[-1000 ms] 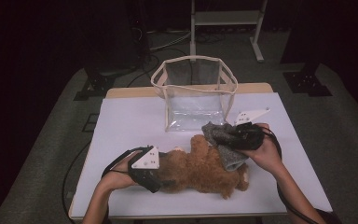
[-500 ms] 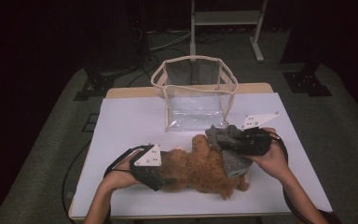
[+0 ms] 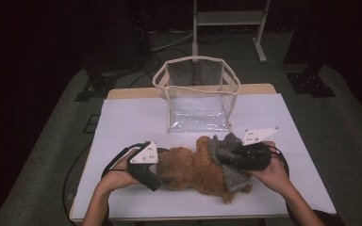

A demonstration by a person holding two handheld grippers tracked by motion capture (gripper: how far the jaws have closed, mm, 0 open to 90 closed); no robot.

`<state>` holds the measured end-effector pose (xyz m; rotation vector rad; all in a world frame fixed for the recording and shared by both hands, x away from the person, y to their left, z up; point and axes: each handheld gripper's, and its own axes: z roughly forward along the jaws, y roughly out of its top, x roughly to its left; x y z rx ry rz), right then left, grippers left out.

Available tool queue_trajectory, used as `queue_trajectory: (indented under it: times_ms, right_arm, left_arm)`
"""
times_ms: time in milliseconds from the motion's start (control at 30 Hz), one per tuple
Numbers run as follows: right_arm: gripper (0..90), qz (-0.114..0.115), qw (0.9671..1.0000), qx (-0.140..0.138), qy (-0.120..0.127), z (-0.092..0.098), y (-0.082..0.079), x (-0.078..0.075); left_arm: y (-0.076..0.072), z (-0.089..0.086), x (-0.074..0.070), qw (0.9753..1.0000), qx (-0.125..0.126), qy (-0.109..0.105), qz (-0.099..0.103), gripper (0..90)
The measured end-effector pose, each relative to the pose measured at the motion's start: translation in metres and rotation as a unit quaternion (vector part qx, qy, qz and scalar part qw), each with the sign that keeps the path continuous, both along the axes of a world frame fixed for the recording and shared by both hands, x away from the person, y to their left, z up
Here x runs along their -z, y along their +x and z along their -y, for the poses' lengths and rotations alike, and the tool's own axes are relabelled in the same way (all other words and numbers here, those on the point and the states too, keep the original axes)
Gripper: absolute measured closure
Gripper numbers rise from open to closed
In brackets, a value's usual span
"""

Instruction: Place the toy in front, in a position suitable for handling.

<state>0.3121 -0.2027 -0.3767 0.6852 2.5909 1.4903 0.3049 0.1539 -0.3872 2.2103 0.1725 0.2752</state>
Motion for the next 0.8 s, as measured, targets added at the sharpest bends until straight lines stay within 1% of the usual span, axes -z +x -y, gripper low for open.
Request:
queue_trajectory:
  times_ms: [33, 67, 100, 133, 200, 233, 267, 467, 567, 600, 700, 767, 800]
  right_arm:
    - [72.9, 0.0, 1.0, 0.0, 0.0, 0.0, 0.0, 0.0]
    - [72.9, -0.001, 1.0, -0.002, 0.002, 0.001, -0.001, 0.001]
    - [72.9, 0.003, 1.0, -0.004, 0.003, 0.001, -0.003, 0.001]
    - [72.9, 0.003, 1.0, -0.004, 0.003, 0.001, -0.003, 0.001]
    - [72.8, 0.005, 1.0, -0.003, 0.0, 0.0, -0.004, 0.001]
    - [72.9, 0.007, 1.0, -0.003, 0.0, 0.0, -0.004, 0.001]
    - [72.9, 0.005, 1.0, -0.004, 0.003, 0.0, -0.003, 0.002]
    - [72.8, 0.007, 1.0, -0.004, 0.002, 0.0, -0.003, 0.003]
    - [72.7, 0.01, 0.9999, -0.004, 0.002, -0.001, -0.004, 0.003]
    - [72.7, 0.01, 0.9999, -0.003, 0.003, -0.001, -0.004, 0.003]
    - [72.5, 0.007, 1.0, 0.0, 0.004, 0.001, -0.002, 0.003]
    - [72.4, 0.009, 1.0, 0.0, 0.003, 0.002, -0.001, 0.002]
    - [72.4, 0.009, 1.0, 0.001, -0.002, 0.004, -0.001, 0.0]
  left_arm:
    - [0.001, -0.001, 0.001, 1.0, 0.0, -0.002, -0.003, 7.4]
    - [0.001, 0.0, 0.003, 0.9999, -0.001, -0.007, -0.01, 6.0]
    - [0.002, 0.0, 0.004, 0.9999, 0.0, -0.008, -0.012, 5.3]
    - [0.003, 0.001, 0.005, 0.9999, 0.003, -0.009, -0.011, 5.3]
    - [0.004, 0.003, 0.007, 0.9996, 0.008, -0.025, -0.015, 5.2]
    - [0.005, 0.003, 0.008, 0.9995, 0.01, -0.027, -0.016, 5.1]
    - [0.006, 0.004, 0.009, 0.9994, 0.011, -0.029, -0.017, 3.1]
    - [0.01, 0.01, 0.019, 0.9993, 0.006, -0.025, -0.025, 0.1]
    - [0.012, 0.009, 0.025, 0.999, 0.001, -0.031, -0.033, 0.1]
    - [0.012, 0.01, 0.027, 0.9987, -0.001, -0.037, -0.034, 0.2]
    - [0.012, 0.012, 0.028, 0.9987, -0.006, -0.037, -0.036, 6.6]
    - [0.01, 0.016, 0.027, 0.9987, -0.008, -0.034, -0.037, 8.3]
    - [0.009, 0.018, 0.027, 0.9987, -0.01, -0.035, -0.036, 9.7]
